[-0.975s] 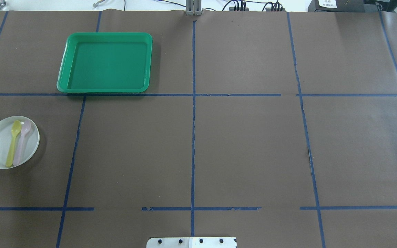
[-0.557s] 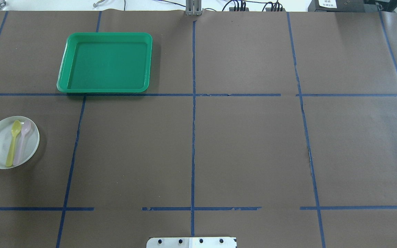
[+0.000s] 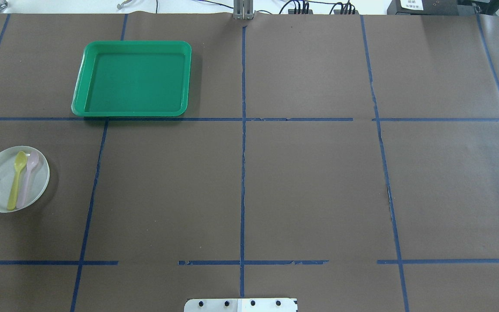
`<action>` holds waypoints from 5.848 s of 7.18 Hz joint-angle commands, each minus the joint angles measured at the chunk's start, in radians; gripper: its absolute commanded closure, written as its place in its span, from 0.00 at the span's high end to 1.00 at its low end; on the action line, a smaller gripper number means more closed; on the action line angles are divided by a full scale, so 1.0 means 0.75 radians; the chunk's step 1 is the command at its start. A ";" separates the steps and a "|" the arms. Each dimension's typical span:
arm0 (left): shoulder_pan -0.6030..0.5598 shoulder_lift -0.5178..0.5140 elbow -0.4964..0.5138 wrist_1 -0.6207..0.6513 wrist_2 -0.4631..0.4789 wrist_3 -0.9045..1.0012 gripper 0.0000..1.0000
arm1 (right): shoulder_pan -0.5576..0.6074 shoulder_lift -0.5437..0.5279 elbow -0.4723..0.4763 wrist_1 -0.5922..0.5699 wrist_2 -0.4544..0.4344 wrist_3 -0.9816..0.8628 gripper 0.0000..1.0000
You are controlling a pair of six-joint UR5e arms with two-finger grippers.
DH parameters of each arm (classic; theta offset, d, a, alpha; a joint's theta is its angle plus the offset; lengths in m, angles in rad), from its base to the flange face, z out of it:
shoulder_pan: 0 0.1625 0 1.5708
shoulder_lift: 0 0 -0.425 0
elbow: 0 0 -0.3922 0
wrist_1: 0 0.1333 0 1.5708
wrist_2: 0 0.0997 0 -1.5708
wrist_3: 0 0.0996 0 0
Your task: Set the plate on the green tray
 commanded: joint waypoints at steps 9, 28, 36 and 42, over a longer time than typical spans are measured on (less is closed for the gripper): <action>0.003 -0.686 0.187 -0.020 0.017 -0.775 0.00 | 0.000 0.000 0.000 0.000 0.000 0.000 1.00; -0.784 0.083 -0.299 0.749 -0.185 1.197 0.59 | 0.000 0.000 0.002 0.000 0.000 0.000 1.00; -0.770 -0.003 -0.452 1.118 -0.079 1.164 1.00 | 0.000 0.000 0.000 0.000 0.000 0.000 1.00; -0.742 0.048 -0.438 1.112 -0.091 1.172 1.00 | 0.000 0.000 0.000 0.000 0.000 0.000 1.00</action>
